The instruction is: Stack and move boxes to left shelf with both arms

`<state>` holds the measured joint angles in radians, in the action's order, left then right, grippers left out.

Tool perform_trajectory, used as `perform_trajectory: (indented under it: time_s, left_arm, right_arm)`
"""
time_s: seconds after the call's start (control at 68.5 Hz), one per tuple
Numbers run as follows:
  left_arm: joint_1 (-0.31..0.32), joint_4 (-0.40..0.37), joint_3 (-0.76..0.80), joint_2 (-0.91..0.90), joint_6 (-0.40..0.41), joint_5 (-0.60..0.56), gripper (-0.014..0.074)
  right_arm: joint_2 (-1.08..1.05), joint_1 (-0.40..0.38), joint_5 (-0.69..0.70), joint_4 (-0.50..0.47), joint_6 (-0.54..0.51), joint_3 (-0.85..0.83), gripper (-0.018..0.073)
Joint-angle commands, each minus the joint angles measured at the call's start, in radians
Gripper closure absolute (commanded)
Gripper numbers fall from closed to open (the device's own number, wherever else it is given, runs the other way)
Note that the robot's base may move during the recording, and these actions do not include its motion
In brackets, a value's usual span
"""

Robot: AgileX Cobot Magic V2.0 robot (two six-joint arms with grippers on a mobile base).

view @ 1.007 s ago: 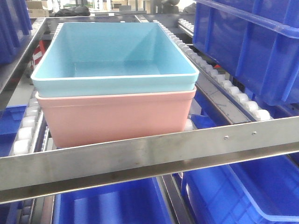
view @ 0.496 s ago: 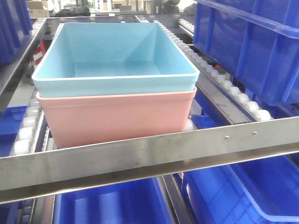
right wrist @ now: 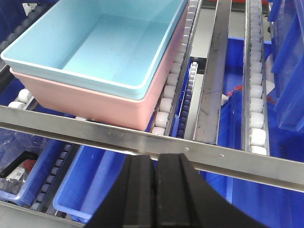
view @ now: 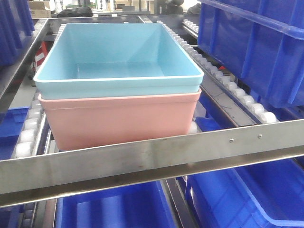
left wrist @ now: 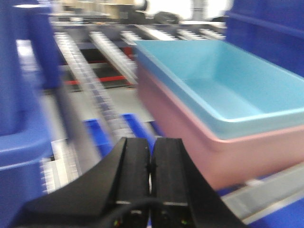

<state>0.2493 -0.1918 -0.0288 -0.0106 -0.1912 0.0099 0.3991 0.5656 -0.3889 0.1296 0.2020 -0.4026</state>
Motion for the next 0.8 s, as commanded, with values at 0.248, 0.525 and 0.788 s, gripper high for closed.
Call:
perform_trajectory:
  time_s: [0.248,0.525,0.788]
  left_arm:
    - [-0.278,-0.011,-0.026,-0.013,0.011,-0.083,0.0603]
    - [-0.353,-0.011,-0.026,-0.013,0.011,-0.083,0.0603]
    - [-0.351,-0.011,-0.026,-0.013,0.011,-0.083,0.0603]
  right_arm:
    - [0.002,0.0,0.09,0.01,-0.01,-0.027,0.051]
    - [0.002,0.0,0.09,0.01,-0.01,-0.027,0.051]
    - [0.002,0.0,0.09,0.01,-0.01,-0.027,0.051]
